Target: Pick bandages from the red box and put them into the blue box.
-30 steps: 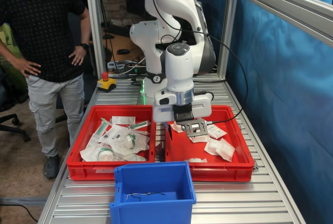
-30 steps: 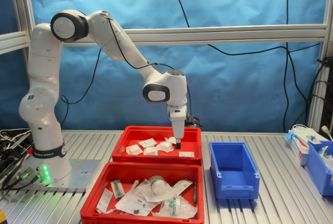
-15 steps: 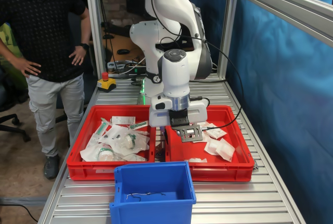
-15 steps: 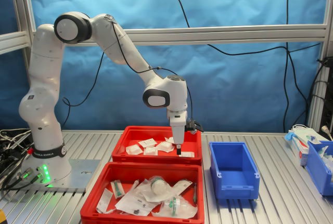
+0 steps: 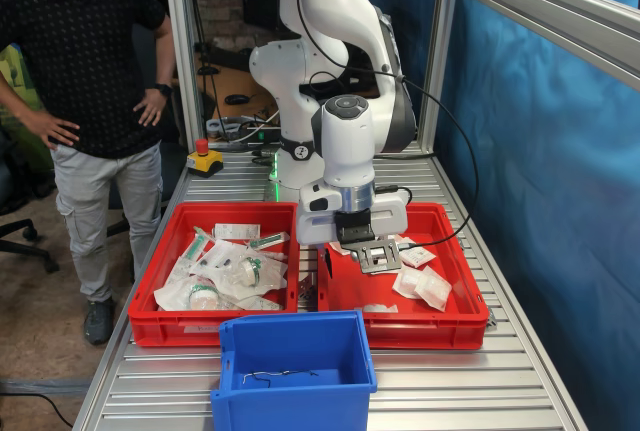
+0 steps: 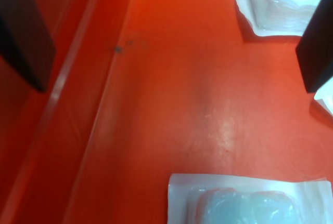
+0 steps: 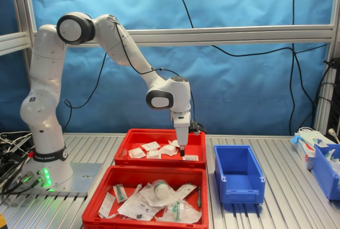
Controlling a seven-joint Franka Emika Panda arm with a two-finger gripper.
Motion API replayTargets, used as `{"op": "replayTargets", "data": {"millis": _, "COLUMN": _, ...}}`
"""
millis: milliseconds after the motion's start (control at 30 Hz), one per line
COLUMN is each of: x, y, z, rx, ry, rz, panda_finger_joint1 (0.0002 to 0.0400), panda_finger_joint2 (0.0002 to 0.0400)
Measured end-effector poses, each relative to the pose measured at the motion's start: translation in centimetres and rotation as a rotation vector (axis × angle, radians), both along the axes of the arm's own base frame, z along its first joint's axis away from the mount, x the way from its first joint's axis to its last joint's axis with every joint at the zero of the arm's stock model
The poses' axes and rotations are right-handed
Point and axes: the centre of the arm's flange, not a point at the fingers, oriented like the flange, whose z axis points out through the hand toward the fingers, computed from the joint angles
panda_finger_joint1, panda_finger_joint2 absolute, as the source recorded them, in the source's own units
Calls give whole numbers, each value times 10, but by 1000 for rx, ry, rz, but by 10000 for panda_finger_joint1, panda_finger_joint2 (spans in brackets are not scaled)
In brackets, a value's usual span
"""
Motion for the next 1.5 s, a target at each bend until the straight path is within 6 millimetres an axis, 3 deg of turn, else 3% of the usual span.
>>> {"op": "replayTargets", "data": {"millis": 1500, "x": -8, "y": 18, "z": -5, "rx": 3, "ry": 12, "rz": 34, "panda_finger_joint1": 400, "panda_finger_joint2": 400}}
